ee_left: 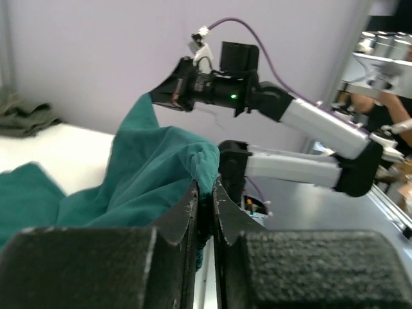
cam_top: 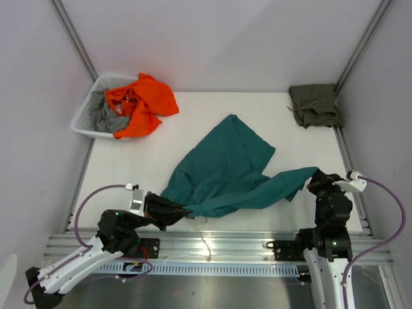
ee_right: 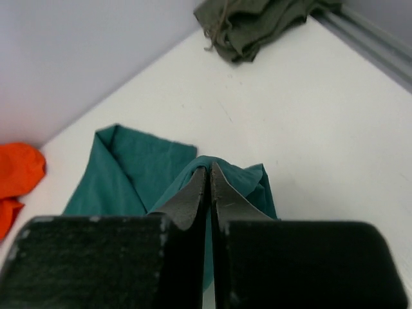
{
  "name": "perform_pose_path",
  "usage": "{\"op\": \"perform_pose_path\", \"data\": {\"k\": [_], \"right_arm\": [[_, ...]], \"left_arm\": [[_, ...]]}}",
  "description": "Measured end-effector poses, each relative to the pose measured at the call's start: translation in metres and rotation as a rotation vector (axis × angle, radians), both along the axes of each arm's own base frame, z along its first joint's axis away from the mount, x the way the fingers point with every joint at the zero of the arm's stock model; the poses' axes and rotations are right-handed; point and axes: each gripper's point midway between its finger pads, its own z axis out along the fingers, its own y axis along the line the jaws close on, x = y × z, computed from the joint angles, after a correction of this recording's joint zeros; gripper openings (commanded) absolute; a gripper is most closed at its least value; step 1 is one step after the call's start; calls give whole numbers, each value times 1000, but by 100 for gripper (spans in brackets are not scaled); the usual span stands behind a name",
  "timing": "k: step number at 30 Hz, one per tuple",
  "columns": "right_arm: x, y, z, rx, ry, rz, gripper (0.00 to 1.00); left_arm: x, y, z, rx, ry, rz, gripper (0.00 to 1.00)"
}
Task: Fold and stack the shorts
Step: Flatten the shorts out
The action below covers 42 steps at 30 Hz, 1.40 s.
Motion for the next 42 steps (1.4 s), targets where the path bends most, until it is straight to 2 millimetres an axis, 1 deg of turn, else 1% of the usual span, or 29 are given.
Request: {"op": "perform_pose_path", "data": {"k": [2, 3, 4, 5, 6, 7, 8, 9, 10, 12, 15, 16, 19, 21, 23, 25, 26, 28, 29, 30, 32, 33, 35, 36, 38, 40, 41, 42], "right_arm": [[-5, -2, 11, -17, -51, -6, 0], [-5, -3, 19, -32, -79, -5, 0], [-5, -2, 25, -46, -99, -1, 0], [-5, -2, 30, -62, -113, 4, 8], [-5, -2, 35, -74, -127, 8, 17], [-6, -2, 40, -86, -140, 10, 30], [-7, -3, 46, -99, -151, 8, 39], [-9, -5, 53, -114, -164, 0, 59], [-11, -7, 59, -124, -177, -9, 63], [-19, -13, 79, -150, -214, -42, 65], [-33, -21, 112, -176, -287, -92, 65], [-38, -24, 120, -182, -305, -107, 66], [-54, -31, 151, -203, -376, -150, 66], [-64, -28, 172, -217, -435, -139, 65], [-67, -23, 184, -223, -467, -109, 66], [-61, -15, 193, -225, -463, -64, 68], [-52, -10, 194, -222, -445, -35, 68], [-30, 0, 190, -217, -385, 26, 68], [-13, 7, 182, -209, -333, 71, 68], [7, 16, 170, -198, -270, 121, 67], [43, 34, 137, -176, -133, 219, 67], [55, 42, 122, -168, -81, 261, 69], [76, 70, 84, -161, 47, 367, 70], [83, 85, 67, -173, 101, 415, 73], [89, 117, 43, -217, 181, 511, 73], [102, 152, 28, -271, 253, 611, 73], [114, 168, 22, -290, 290, 651, 72], [129, 180, 22, -309, 321, 677, 72]], "left_arm": [[-10, -6, 4, -7, -41, -43, 21], [-15, -10, 4, -1, -58, -67, 32], [-20, -14, 2, 7, -73, -91, 36], [-25, -19, 1, 13, -86, -116, 41], [-30, -22, 0, 19, -102, -138, 51], [-34, -26, -1, 24, -115, -159, 56], [-38, -30, -3, 30, -124, -174, 60], [-40, -32, -4, 34, -132, -184, 71], [-42, -35, -5, 35, -143, -191, 77], [-45, -36, -2, 22, -166, -195, 83], [-44, -31, 12, -30, -198, -171, 85], [-44, -28, 17, -48, -210, -159, 86], [-38, -13, 35, -124, -219, -88, 88], [-26, 0, 47, -176, -185, -1, 91], [-6, 10, 45, -185, -106, 107, 93], [15, 11, 31, -142, -14, 200, 92], [27, 10, 15, -91, 43, 250, 93], [48, 8, -25, 36, 159, 350, 94], [57, 9, -43, 92, 211, 395, 95], [64, 10, -60, 149, 265, 437, 98], [75, 13, -95, 272, 360, 517, 99], [80, 16, -112, 337, 406, 561, 99], [88, 23, -142, 460, 476, 646, 99], [91, 28, -153, 507, 502, 682, 99], [95, 37, -168, 565, 543, 733, 99], [101, 48, -175, 572, 584, 778, 99], [104, 54, -175, 559, 606, 802, 99], [108, 60, -174, 540, 628, 823, 99]]}}
